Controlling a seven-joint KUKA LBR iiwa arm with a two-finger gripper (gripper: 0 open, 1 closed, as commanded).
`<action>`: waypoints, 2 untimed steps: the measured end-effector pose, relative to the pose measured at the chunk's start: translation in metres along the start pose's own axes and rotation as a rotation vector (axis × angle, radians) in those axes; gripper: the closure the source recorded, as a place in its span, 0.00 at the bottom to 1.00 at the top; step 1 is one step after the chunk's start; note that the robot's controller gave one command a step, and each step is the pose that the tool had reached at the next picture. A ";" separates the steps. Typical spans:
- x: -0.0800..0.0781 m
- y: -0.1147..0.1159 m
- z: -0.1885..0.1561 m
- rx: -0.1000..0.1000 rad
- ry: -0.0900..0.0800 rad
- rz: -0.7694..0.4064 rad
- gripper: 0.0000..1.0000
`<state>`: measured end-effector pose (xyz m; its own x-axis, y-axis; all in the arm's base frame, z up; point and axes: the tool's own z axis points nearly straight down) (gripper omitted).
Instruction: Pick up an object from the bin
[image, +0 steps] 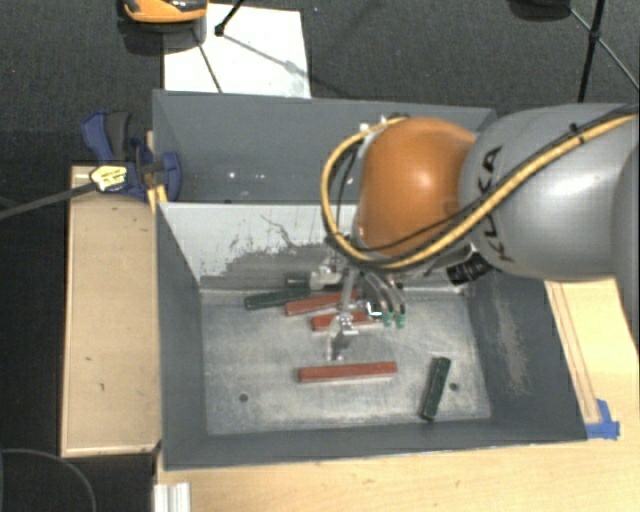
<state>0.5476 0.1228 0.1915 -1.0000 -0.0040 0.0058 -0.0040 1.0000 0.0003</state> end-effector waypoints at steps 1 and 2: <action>-0.002 -0.001 -0.005 -0.001 -0.008 0.004 0.00; 0.023 -0.028 0.066 -0.001 -0.012 -0.002 0.00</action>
Offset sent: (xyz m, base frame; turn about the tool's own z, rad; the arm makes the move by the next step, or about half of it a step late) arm -0.0436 -0.0498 -0.1215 -0.0061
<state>0.5244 0.0946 0.1255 -1.0000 -0.0062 -0.0059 -0.0062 1.0000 0.0018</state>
